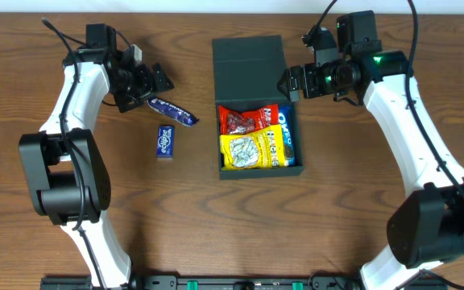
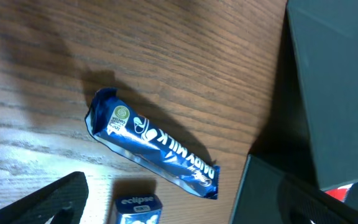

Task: Pack container
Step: 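Reach the left gripper to the blue bar and grasp it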

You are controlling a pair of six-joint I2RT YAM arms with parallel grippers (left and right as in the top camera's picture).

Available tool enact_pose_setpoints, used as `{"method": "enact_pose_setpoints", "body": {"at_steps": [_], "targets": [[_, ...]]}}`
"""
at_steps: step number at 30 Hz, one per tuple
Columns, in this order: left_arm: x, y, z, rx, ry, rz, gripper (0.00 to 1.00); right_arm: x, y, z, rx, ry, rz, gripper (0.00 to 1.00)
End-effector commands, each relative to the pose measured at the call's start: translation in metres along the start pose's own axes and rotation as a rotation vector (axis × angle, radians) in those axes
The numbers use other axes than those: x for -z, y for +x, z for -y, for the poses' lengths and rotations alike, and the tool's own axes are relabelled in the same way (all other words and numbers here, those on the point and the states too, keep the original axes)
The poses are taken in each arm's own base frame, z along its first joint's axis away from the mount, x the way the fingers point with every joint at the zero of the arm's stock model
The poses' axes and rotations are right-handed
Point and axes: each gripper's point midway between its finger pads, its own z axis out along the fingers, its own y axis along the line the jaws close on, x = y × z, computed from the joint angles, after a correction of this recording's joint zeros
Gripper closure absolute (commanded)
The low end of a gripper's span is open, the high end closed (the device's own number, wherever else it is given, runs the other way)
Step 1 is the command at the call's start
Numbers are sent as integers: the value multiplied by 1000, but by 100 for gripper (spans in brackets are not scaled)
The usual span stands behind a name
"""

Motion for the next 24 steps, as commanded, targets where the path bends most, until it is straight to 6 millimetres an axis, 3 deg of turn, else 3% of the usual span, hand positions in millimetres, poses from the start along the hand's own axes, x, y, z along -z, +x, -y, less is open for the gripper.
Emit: {"method": "enact_pose_setpoints", "body": {"at_steps": [1,6,16,24], "targets": [[-2,-1,0,88,-30,7,5,-2,3,2,-7,9,-10,1],[-8,6,-13,246,-198,39,3,-2,3,5,-6,23,-9,1],[-26,28,11,328,-373,109,3,-2,4,5,-8,23,-14,1],[-38,32,10,393,-396,115,4,-2,7,5,-13,23,-27,1]]}}
